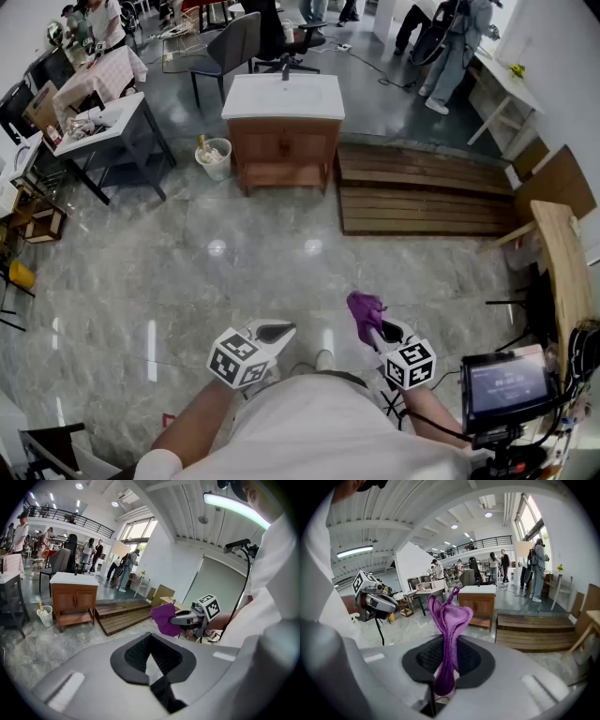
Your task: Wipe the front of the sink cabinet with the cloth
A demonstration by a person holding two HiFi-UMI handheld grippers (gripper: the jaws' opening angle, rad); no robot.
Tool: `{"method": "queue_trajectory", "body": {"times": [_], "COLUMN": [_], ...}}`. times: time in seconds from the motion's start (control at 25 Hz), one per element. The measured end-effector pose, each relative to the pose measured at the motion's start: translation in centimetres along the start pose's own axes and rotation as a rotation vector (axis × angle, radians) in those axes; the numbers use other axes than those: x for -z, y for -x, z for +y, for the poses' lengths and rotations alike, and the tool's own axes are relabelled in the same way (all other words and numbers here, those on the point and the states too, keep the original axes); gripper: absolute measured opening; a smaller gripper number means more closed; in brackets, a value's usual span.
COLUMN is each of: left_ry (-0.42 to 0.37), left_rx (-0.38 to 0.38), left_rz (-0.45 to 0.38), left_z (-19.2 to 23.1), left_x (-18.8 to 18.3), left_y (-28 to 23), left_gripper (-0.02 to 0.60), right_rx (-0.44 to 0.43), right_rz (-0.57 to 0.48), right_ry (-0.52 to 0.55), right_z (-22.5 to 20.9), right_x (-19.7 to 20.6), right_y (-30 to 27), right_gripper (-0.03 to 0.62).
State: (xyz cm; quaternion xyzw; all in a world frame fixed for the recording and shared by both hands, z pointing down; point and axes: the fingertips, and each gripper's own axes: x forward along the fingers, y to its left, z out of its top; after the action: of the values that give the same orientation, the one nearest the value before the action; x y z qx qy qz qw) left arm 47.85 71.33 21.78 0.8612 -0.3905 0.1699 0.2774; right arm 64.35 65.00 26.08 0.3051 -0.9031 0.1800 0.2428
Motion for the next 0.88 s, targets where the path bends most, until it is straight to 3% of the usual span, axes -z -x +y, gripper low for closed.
{"method": "queue_trajectory", "body": {"times": [0.32, 0.44, 0.68, 0.88], "left_ry": [-0.01, 0.009, 0.039, 0.053], "left_rx": [-0.042, -0.072, -0.099, -0.085], "left_rz": [-0.035, -0.038, -0.012, -0.005], "left_z": [-2.8, -2.4, 0.4, 6.0], "left_x": [-2.0, -4.4, -6.8, -8.4], "left_y": [-4.7, -7.4, -9.8, -10.7], "left_gripper": [0.008, 0.008, 0.008, 0.008], "right_rx": [-0.029, -0.058, -0.091, -0.072], "right_rz": [-0.024, -0.015, -0.011, -0.001], "right_ry": [0.045, 0.042, -0.01, -0.053], "right_z": [-5.7, -9.7, -14.0, -15.7], "right_x": [0.9, 0.1, -2.0, -4.3], "right_y": [1.5, 0.4, -2.9, -7.7], "right_gripper": [0.055, 0.055, 0.055, 0.055]}}
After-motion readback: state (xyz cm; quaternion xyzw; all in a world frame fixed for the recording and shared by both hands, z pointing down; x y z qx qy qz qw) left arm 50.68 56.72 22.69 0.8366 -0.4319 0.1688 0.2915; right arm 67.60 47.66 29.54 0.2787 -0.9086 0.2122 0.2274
